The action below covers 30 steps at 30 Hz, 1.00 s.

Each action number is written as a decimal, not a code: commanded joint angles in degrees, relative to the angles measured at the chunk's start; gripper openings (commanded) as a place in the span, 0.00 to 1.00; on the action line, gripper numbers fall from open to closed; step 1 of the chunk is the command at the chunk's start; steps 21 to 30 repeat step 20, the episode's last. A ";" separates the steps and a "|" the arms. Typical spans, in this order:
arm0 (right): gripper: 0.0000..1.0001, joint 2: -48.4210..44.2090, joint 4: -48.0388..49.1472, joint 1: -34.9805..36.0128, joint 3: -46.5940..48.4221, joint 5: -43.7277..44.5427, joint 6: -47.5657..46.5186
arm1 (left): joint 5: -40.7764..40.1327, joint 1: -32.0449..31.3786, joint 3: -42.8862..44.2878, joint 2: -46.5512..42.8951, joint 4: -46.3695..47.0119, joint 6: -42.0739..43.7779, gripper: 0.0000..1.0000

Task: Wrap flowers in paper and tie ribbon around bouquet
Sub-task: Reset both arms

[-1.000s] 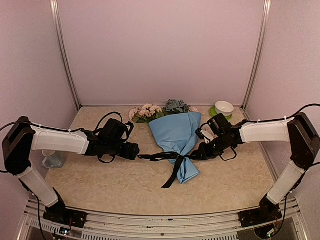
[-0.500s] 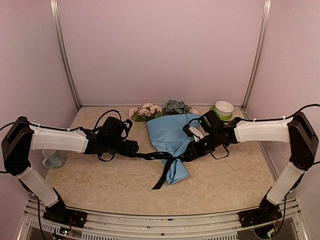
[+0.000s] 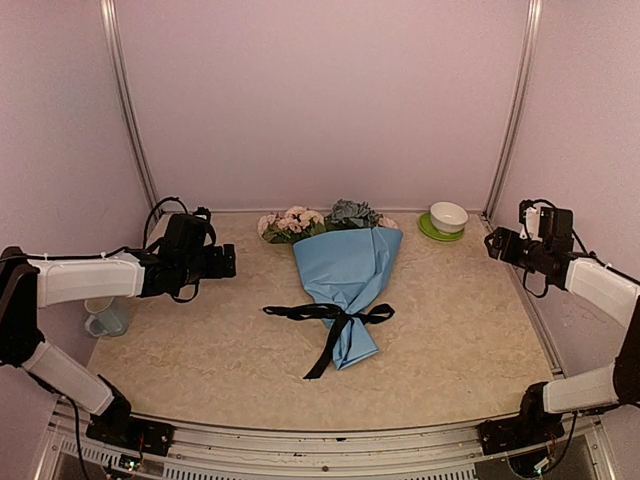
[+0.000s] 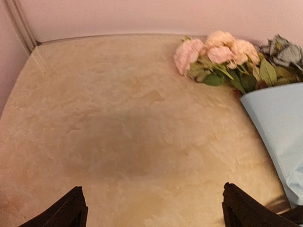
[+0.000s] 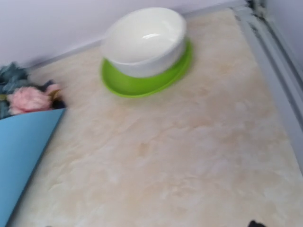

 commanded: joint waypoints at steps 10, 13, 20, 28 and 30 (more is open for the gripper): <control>0.87 -3.82 28.42 -1.07 -19.02 6.00 3.04 | -14.34 5.79 -8.50 -0.30 16.34 2.55 0.98; 0.87 -3.42 30.11 -1.07 -20.22 7.20 3.08 | -14.16 5.91 -10.62 -1.69 21.01 4.92 0.98; 0.86 -2.12 34.29 -1.07 -22.73 3.68 0.74 | -14.24 6.47 -15.19 -4.82 29.15 9.91 0.99; 0.86 -2.12 34.29 -1.07 -22.73 3.68 0.74 | -14.24 6.47 -15.19 -4.82 29.15 9.91 0.99; 0.86 -2.12 34.29 -1.07 -22.73 3.68 0.74 | -14.24 6.47 -15.19 -4.82 29.15 9.91 0.99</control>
